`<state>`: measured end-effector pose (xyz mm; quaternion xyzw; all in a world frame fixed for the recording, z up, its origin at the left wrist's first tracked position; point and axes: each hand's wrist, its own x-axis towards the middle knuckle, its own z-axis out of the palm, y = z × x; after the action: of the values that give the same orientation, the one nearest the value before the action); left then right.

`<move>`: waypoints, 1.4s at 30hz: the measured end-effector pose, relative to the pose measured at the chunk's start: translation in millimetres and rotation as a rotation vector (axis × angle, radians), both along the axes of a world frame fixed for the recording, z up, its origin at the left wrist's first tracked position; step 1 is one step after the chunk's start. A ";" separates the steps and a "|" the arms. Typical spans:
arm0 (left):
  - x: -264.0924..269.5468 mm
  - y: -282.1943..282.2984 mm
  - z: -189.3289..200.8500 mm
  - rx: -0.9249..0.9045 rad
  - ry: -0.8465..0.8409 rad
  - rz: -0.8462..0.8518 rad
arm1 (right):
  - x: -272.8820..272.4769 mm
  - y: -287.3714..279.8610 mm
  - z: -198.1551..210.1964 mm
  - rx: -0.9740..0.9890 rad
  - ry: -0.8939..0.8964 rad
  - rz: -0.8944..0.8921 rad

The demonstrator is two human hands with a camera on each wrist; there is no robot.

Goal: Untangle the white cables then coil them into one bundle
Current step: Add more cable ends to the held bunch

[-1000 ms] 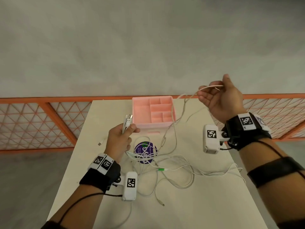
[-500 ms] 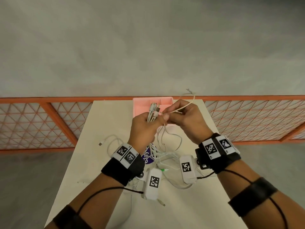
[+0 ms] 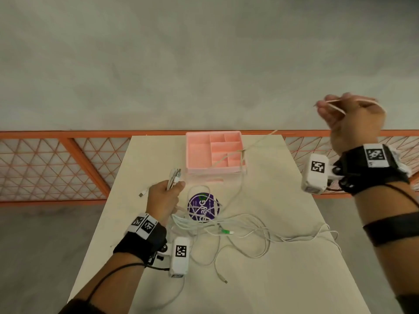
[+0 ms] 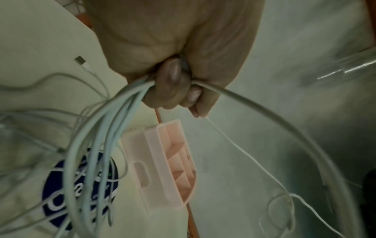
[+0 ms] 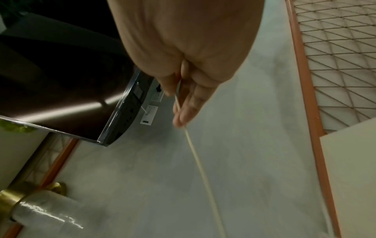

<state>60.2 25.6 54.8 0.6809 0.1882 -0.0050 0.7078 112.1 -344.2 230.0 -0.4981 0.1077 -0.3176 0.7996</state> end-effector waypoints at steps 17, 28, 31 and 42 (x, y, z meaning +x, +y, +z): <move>9.8 15.0 -10.2 -0.044 0.025 0.092 | -11.4 -50.9 -67.3 0.350 0.219 -0.069; -1.7 -6.0 4.6 -0.152 -0.061 -0.297 | -45.6 67.9 -204.5 -0.362 0.858 0.549; -4.7 -3.5 8.5 -0.150 -0.061 -0.335 | -44.8 98.7 -221.2 -0.622 0.817 0.557; -18.9 17.9 -2.9 -0.130 0.087 -0.397 | -14.5 125.3 -189.0 0.164 0.651 0.568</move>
<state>41.3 43.6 51.8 0.6568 0.0801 -0.1857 0.7264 97.6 -218.8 40.9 -0.5172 0.2378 0.0979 0.8163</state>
